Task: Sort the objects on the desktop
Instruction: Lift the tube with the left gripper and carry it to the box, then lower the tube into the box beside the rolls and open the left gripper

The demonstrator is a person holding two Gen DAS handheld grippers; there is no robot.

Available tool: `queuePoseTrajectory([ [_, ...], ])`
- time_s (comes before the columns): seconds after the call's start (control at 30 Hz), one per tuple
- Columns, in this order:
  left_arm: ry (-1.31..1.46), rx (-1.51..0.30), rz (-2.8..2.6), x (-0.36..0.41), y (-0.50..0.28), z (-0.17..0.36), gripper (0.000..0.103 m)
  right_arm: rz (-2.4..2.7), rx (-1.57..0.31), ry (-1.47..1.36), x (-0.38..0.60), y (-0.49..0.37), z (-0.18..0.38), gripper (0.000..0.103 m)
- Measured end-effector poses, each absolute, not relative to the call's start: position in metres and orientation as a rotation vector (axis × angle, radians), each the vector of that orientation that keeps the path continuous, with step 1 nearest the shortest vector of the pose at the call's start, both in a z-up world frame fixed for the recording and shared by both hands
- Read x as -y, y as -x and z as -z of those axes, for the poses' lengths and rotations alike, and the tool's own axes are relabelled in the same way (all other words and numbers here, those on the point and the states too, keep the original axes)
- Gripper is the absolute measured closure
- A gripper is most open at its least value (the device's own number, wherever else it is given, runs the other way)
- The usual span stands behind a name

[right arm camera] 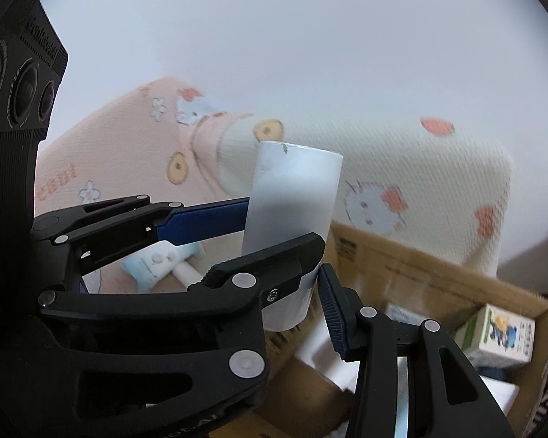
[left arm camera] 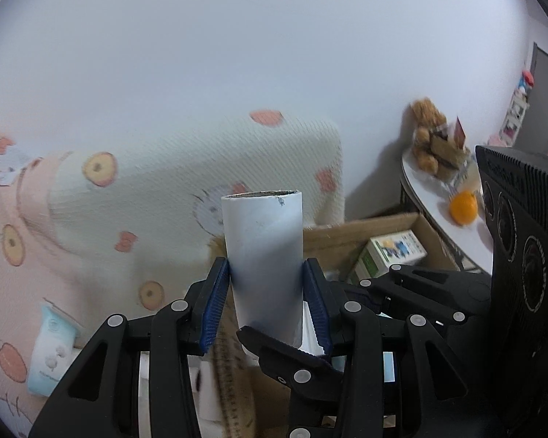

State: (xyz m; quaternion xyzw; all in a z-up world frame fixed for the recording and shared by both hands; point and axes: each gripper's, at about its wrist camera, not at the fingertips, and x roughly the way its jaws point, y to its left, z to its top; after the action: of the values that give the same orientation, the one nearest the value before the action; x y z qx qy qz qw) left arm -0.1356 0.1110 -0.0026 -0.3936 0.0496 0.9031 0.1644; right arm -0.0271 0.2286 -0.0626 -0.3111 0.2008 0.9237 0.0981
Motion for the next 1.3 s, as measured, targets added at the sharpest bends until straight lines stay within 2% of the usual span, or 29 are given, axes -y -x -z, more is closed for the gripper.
queuePoseTrajectory([
  [0.47,1.375,-0.205,-2.391,-0.150,0.163,0.041,0.058,-2.625,-0.787,1.106,-0.269,0.010,0.104,0.060],
  [0.9,1.696,-0.216,-2.202,-0.162,0.190,0.094,0.058,-2.494,-1.073,1.345,-0.292,0.016,0.161,0.060],
  [1.13,1.793,-0.263,-2.173,-0.162,0.203,0.109,0.058,-2.460,-1.123,1.377,-0.297,0.018,0.173,0.060],
  [1.3,1.834,-0.315,-2.166,-0.166,0.208,0.115,0.058,-2.452,-1.052,1.367,-0.300,0.012,0.168,0.060],
])
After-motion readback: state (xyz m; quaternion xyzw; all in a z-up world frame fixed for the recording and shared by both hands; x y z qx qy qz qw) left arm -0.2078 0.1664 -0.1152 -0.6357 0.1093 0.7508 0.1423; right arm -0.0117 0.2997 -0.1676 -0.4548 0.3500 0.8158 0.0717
